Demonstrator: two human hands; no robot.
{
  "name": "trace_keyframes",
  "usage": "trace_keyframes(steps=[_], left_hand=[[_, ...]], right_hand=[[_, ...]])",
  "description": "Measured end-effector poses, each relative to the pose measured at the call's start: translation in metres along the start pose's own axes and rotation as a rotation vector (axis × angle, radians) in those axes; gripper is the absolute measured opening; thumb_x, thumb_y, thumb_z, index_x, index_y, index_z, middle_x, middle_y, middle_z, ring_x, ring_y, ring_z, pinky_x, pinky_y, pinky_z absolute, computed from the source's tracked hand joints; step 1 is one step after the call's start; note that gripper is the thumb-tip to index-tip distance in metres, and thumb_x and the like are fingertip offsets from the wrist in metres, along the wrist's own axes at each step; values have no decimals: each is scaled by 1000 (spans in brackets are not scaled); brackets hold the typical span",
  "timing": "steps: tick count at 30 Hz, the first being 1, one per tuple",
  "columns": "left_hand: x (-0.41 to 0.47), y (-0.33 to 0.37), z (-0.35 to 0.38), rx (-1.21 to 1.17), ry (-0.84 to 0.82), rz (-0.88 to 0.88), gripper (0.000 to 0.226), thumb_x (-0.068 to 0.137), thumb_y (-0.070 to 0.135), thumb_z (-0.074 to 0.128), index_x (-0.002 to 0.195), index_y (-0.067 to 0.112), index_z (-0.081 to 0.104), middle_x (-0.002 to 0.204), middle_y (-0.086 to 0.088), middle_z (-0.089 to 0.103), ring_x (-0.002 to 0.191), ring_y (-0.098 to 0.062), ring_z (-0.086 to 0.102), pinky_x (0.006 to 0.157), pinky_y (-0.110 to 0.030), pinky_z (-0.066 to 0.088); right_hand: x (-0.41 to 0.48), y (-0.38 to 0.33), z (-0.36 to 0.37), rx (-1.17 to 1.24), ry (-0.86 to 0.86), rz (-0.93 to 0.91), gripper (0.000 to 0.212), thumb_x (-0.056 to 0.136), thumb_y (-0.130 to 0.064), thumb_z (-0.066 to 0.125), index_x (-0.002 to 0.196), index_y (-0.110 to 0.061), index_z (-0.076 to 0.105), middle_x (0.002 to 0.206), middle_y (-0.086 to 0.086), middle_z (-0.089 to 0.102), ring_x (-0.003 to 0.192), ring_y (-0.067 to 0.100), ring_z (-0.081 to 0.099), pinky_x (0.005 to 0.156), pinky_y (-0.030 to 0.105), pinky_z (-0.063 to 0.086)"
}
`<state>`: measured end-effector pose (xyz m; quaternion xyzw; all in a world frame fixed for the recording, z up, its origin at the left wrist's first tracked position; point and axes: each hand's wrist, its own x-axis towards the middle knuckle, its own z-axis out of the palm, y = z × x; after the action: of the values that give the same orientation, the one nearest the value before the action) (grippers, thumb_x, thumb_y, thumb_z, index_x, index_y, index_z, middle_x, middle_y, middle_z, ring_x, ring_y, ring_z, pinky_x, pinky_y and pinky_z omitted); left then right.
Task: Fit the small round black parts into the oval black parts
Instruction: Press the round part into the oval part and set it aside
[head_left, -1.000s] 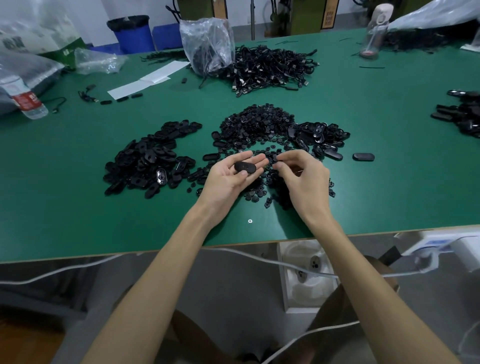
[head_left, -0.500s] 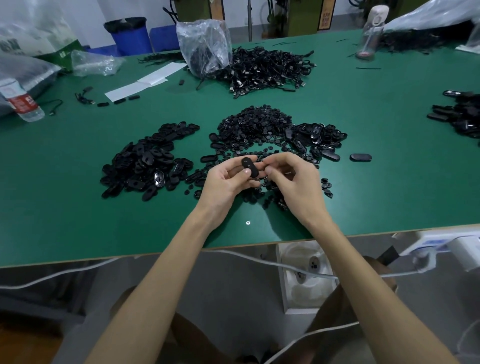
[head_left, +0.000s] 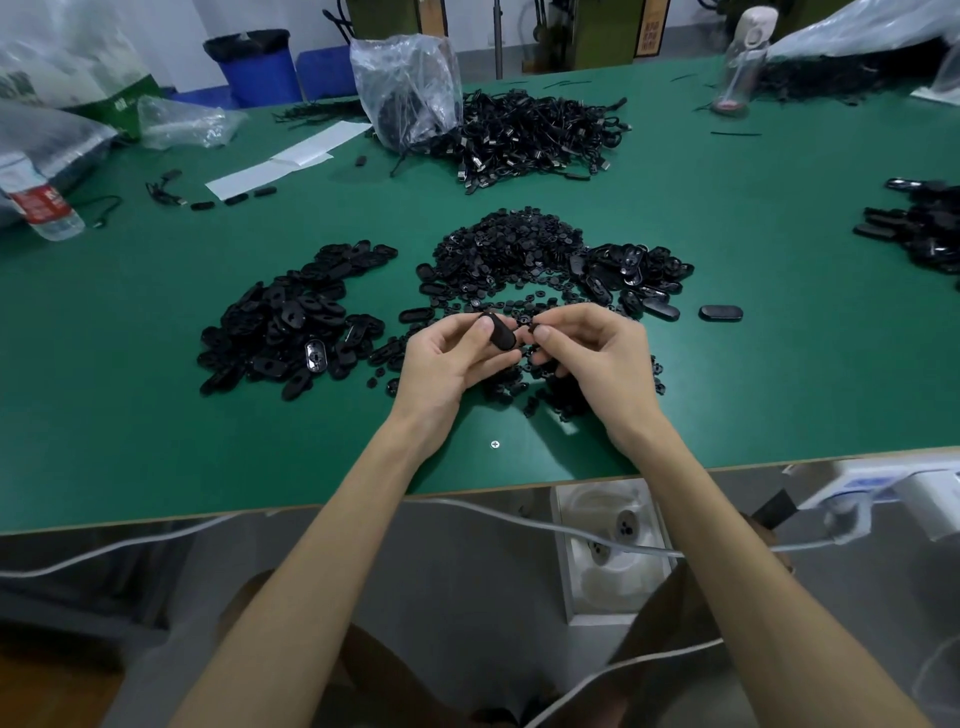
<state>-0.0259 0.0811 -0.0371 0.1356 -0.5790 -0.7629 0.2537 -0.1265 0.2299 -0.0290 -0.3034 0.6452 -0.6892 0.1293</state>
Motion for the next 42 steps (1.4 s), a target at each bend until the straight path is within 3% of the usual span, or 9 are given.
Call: trace_keyframes(steps=[2, 5, 7, 16, 22, 30, 42], left_hand=[[0, 0, 0, 2, 18, -4, 20, 105, 11, 60, 111, -5, 71, 109, -21, 76, 105, -31, 74, 85, -32, 61], [1, 1, -1, 43, 45, -6, 17, 100, 17, 68, 106, 5, 78, 93, -8, 75, 84, -13, 68, 72, -24, 58], [0, 1, -1, 50, 49, -5, 16, 98, 17, 71, 107, 7, 79, 84, -3, 72, 75, -9, 63, 65, -21, 54], [-1, -1, 0, 54, -11, 13, 18, 99, 12, 69, 113, 1, 71, 102, -18, 78, 89, -28, 77, 72, -29, 61], [-1, -2, 0, 100, -46, 23, 11, 97, 9, 71, 104, 1, 72, 99, -19, 78, 91, -29, 77, 74, -29, 62], [-1, -3, 1, 173, -81, 48, 6, 95, 9, 74, 99, 5, 76, 93, -15, 77, 86, -24, 76, 75, -30, 61], [-2, 0, 1, 180, -88, 12, 15, 93, 11, 76, 102, 0, 77, 92, -17, 77, 81, -26, 76, 75, -31, 62]], right_hand=[[0, 0, 0, 4, 1, 5, 8, 94, -9, 74, 102, -9, 74, 90, 4, 80, 76, 19, 75, 61, 24, 55], [1, 2, 0, -16, 19, -8, 8, 92, -10, 76, 100, -10, 76, 84, 3, 77, 75, 16, 72, 63, 21, 53], [1, 2, 0, -30, 27, -19, 8, 91, -11, 77, 99, -11, 77, 82, 2, 76, 74, 13, 69, 64, 20, 51], [0, 1, 2, -49, 70, -19, 7, 89, -10, 79, 95, -11, 75, 82, 2, 77, 70, 13, 71, 64, 18, 52], [0, 1, 2, -122, 76, -36, 6, 89, -10, 78, 93, -14, 76, 84, 0, 76, 80, 23, 72, 77, 35, 60], [0, -1, 4, -174, 71, -51, 4, 89, -12, 78, 92, -14, 77, 82, -5, 75, 73, 3, 63, 70, 18, 50], [0, -1, 5, -211, 71, -63, 5, 89, -12, 78, 87, -13, 73, 75, -8, 69, 66, 1, 56, 63, 16, 44]])
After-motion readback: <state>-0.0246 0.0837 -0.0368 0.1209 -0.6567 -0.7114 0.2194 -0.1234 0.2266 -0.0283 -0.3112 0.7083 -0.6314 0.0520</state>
